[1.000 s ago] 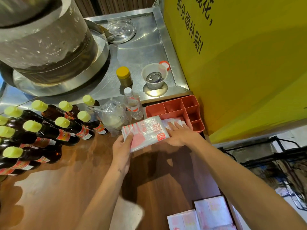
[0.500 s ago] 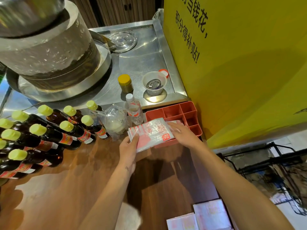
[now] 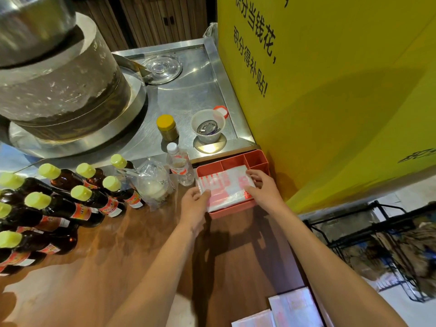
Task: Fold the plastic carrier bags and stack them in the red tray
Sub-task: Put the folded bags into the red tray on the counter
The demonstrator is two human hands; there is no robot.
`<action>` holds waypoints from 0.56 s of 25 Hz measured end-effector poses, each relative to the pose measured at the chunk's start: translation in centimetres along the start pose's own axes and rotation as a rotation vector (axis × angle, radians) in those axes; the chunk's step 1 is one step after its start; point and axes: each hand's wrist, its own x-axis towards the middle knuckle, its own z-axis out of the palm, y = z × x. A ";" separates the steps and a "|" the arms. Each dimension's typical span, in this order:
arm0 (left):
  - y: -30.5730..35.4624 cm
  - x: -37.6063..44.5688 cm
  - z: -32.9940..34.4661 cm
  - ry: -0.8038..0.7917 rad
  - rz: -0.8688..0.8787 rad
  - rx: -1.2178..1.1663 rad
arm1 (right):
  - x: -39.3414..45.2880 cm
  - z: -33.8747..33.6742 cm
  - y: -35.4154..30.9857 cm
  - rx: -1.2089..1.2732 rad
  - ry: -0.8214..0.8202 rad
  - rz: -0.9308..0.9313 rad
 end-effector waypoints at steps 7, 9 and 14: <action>-1.3 0.1 -1.5 -0.055 0.203 0.322 | -0.2 0.6 1.7 -0.221 0.115 -0.058; -1.7 -0.3 -1.7 -0.106 0.295 0.463 | -1.0 0.9 1.6 -0.380 0.133 -0.157; -3.3 -0.7 -1.7 -0.233 0.669 1.244 | -2.1 1.7 3.0 -0.838 -0.169 -0.446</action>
